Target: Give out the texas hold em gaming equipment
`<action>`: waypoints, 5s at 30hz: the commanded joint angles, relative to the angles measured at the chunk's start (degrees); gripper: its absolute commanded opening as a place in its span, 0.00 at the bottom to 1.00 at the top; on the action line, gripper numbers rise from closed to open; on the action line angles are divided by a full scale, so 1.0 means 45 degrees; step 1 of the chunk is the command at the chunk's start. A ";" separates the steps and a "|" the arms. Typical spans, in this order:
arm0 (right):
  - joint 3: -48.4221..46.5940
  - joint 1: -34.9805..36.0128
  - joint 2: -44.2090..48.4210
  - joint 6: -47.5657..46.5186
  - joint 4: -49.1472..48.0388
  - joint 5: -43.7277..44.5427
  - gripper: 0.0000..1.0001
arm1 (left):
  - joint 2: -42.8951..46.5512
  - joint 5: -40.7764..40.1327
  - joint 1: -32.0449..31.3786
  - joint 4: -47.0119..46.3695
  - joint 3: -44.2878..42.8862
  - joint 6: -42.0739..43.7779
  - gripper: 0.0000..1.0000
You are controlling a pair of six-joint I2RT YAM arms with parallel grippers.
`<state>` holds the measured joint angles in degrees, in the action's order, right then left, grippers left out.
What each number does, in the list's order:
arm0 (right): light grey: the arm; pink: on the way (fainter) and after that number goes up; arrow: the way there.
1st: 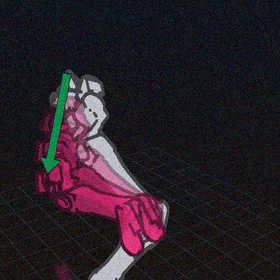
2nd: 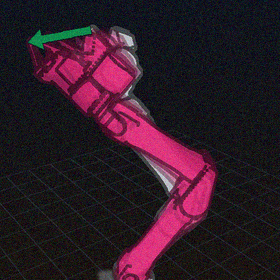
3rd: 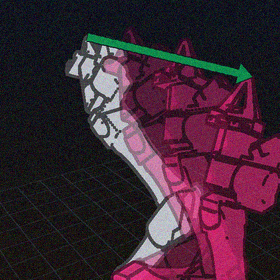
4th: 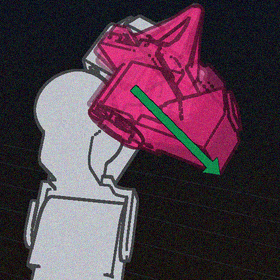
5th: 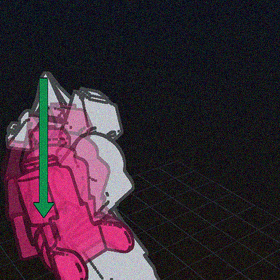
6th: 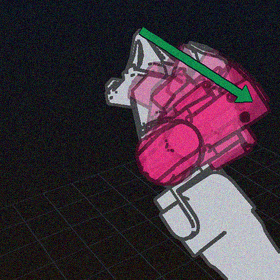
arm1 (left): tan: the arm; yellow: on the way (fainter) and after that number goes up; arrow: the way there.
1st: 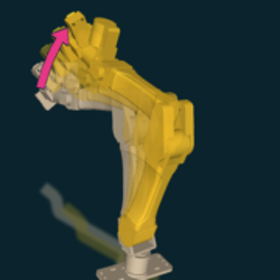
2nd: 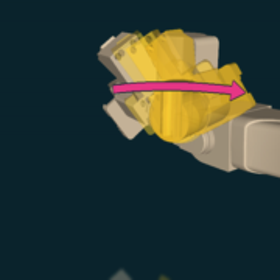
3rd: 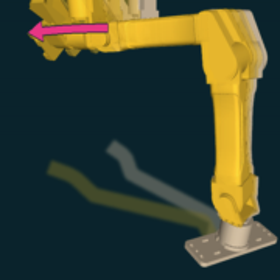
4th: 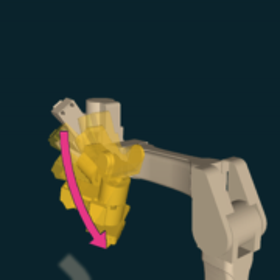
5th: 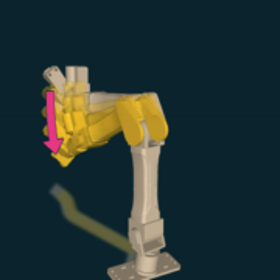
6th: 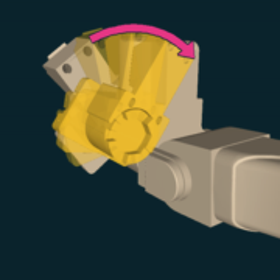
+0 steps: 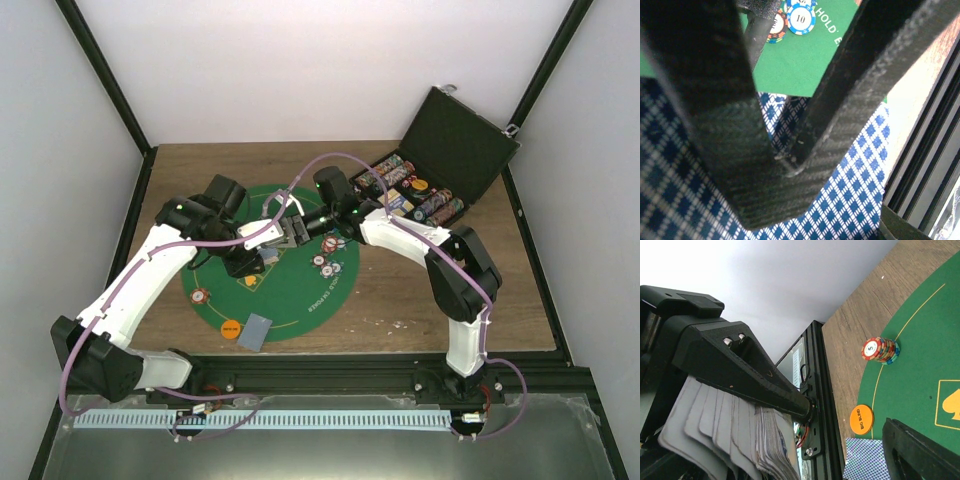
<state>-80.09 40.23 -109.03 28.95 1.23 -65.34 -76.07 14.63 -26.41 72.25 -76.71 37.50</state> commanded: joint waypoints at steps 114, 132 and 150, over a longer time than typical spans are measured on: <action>-0.8662 -0.2787 -0.7441 -1.5076 0.7372 1.4251 0.17 | -0.0028 -0.1064 0.1809 -0.1363 0.1510 -0.1004 0.42; -0.6647 -0.2787 -0.1229 -0.9318 0.6572 0.7386 1.00 | 0.0174 -0.0506 0.1807 -0.0877 0.1105 -0.0747 0.43; -0.2124 -0.0575 0.0126 -0.3732 0.1787 -0.0655 1.00 | 0.0714 0.1213 0.1751 -0.0137 0.0637 -0.0244 0.43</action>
<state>-87.99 36.99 -108.66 9.85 12.43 -63.37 -73.78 17.37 -18.35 71.72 -72.49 35.35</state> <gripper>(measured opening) 0.997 0.434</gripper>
